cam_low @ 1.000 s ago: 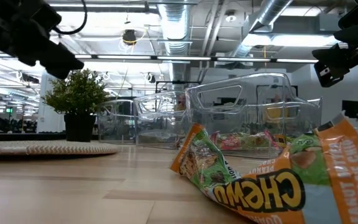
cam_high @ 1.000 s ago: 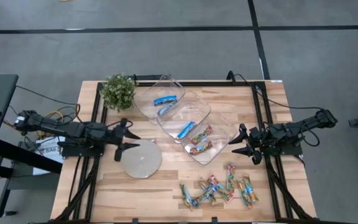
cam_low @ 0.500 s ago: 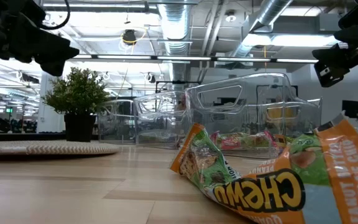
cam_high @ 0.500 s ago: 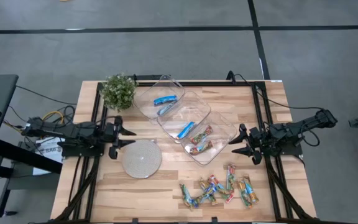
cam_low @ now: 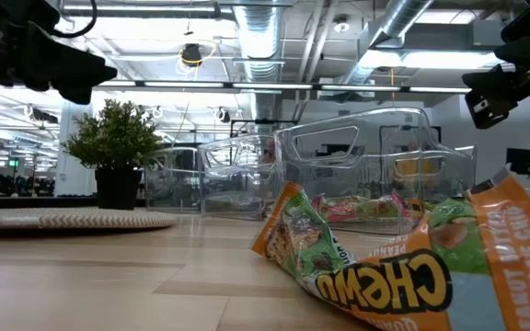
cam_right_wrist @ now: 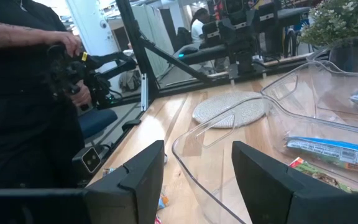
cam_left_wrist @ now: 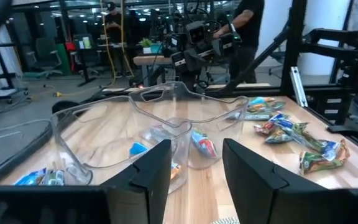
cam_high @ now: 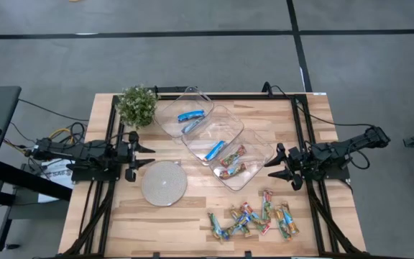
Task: Pick and place Granola Bars by type
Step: Put the yellow granola bar into the middle transparent bin
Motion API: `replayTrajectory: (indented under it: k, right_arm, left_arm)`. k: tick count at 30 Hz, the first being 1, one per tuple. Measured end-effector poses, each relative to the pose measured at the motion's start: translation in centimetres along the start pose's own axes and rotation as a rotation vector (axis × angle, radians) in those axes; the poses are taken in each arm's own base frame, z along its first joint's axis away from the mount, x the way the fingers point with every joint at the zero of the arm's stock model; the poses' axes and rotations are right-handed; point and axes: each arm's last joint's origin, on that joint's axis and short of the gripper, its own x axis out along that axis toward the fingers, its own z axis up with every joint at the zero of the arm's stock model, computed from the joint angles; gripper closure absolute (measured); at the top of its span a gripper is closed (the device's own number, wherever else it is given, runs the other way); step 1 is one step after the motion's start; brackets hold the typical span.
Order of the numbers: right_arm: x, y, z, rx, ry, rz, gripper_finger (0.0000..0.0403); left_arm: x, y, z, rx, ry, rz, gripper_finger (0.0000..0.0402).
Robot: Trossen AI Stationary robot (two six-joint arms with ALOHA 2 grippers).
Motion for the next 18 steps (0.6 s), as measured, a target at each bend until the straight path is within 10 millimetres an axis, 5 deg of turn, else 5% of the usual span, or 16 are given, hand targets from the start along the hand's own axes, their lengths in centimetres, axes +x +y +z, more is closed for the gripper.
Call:
replayTrajectory:
  k: [8, 18]
  right_arm:
    - [0.00, 0.00, 0.00, 0.000, 0.000, 0.000, 0.0219]
    - [0.00, 0.00, 0.00, 0.000, 0.000, 0.000, 0.0219]
  left_arm:
    - [0.27, -0.61, -0.74, -0.014, -0.047, -0.175, 0.0264]
    - [0.27, -0.62, -0.78, -0.028, -0.045, -0.182, 0.0264]
